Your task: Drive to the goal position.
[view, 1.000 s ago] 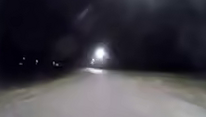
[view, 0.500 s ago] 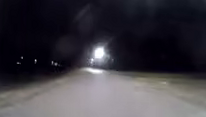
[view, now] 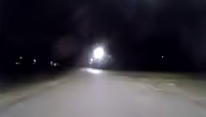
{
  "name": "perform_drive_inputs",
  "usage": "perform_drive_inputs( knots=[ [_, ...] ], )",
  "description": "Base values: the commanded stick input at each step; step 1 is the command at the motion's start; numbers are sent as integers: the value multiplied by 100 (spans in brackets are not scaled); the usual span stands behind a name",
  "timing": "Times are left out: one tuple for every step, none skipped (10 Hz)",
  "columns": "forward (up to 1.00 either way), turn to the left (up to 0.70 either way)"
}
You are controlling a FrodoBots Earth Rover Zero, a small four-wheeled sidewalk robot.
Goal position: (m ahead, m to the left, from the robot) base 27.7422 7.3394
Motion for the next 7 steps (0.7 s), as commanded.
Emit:
perform_drive_inputs(
  knots=[
    [100,0],
    [100,0],
    [100,0],
    [100,0],
    [100,0],
    [100,0],
    [100,0]
  ],
)
